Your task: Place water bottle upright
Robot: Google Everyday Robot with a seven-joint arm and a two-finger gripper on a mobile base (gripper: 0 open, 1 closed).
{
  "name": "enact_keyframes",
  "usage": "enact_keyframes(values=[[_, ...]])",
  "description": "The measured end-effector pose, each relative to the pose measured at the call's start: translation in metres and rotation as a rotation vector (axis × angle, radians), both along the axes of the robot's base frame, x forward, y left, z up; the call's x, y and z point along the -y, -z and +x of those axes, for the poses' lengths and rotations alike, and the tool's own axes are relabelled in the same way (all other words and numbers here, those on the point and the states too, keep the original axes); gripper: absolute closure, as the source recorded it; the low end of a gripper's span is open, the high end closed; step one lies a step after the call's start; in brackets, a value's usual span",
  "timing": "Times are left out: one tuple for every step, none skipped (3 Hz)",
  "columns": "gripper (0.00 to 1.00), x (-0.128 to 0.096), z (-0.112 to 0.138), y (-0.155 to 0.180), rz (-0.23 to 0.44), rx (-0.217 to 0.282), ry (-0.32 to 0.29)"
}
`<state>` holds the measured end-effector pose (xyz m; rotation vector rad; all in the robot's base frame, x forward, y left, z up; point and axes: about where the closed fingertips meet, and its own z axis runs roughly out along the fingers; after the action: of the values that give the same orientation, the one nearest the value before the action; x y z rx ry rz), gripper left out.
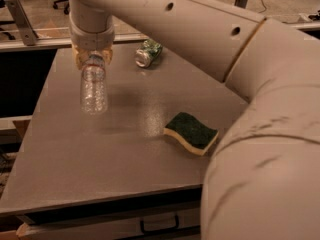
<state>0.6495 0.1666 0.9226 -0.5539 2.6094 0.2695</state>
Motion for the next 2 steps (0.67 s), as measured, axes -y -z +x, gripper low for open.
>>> enact_keyframes(values=[[1.0,-0.0029,0.0024,0.0009,-0.004,0.016,-0.027],[1.0,-0.0027,0.0021,0.0013,-0.004,0.013,-0.024]])
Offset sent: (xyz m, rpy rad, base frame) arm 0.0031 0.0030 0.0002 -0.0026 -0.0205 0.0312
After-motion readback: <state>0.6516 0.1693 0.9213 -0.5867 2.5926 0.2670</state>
